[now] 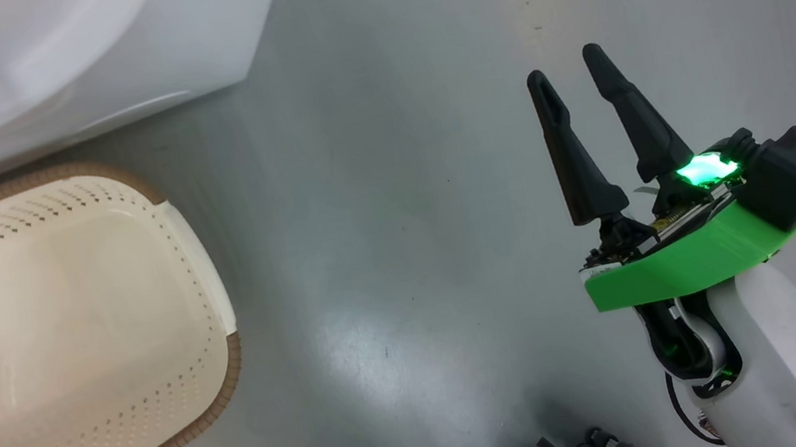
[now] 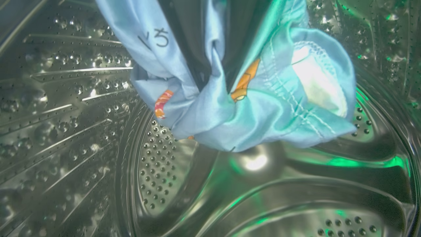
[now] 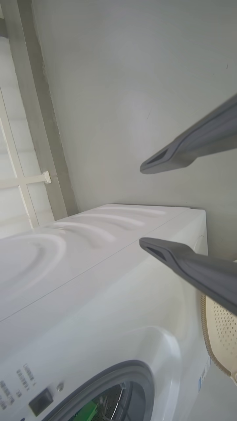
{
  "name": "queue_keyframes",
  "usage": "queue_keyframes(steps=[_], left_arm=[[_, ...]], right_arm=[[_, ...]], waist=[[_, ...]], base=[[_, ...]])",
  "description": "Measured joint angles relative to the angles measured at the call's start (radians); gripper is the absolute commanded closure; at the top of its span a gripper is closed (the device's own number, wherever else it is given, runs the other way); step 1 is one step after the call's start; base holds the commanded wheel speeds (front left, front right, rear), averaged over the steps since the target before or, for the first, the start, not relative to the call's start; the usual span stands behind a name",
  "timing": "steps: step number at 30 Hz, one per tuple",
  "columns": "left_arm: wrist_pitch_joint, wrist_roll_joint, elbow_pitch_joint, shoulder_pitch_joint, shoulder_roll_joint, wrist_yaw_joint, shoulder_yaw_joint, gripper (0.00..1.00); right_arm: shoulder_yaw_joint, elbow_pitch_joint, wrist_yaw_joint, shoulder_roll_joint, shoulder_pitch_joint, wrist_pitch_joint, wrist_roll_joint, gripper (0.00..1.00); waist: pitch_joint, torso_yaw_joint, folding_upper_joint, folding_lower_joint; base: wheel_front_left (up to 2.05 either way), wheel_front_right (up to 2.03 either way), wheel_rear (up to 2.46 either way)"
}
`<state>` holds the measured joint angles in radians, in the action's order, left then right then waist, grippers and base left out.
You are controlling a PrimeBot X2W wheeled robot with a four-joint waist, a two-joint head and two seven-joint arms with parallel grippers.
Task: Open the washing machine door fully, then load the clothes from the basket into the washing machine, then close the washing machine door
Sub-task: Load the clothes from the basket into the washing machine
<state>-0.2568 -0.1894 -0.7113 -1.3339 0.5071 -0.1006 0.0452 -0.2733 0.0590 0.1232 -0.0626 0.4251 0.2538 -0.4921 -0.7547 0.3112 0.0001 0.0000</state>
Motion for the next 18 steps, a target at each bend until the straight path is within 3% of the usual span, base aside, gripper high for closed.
queue_keyframes(steps=[2,4,5,6,7,18], left_arm=[[0.0,0.012,-0.022,0.005,-0.003,-0.004,-0.005,0.98],[0.0,0.015,-0.067,0.005,-0.007,-0.004,-0.004,0.68],[0.0,0.017,-0.097,0.005,-0.009,-0.006,0.002,0.45],[0.0,0.018,-0.133,0.005,-0.011,-0.013,0.008,0.04],[0.0,0.018,-0.176,0.003,-0.014,-0.014,0.015,0.0],[0.0,0.014,-0.398,-0.061,-0.023,-0.024,0.057,0.0]], right_arm=[[-0.006,0.0,0.0,0.002,0.0,0.0,0.0,0.0],[-0.006,0.001,0.0,0.002,0.0,0.0,0.0,0.0],[-0.006,0.001,0.0,0.002,0.0,0.0,0.0,0.0],[-0.006,0.002,0.0,0.002,0.0,0.0,0.0,0.0],[-0.006,0.002,0.0,0.003,0.0,0.0,0.0,0.0],[-0.005,0.006,0.0,0.003,-0.001,0.0,0.0,0.0]], waist=[[0.0,0.0,0.0,0.0],[0.002,-0.002,0.0,0.0],[0.003,-0.003,0.0,0.0],[0.005,-0.004,0.0,0.0],[0.008,-0.005,0.0,0.0],[0.035,-0.025,0.0,0.0]], base=[[0.0,0.0,0.0],[0.0,0.0,0.0],[0.0,0.0,0.0],[0.0,0.0,0.0],[0.0,0.0,0.0],[0.0,0.0,0.0]])
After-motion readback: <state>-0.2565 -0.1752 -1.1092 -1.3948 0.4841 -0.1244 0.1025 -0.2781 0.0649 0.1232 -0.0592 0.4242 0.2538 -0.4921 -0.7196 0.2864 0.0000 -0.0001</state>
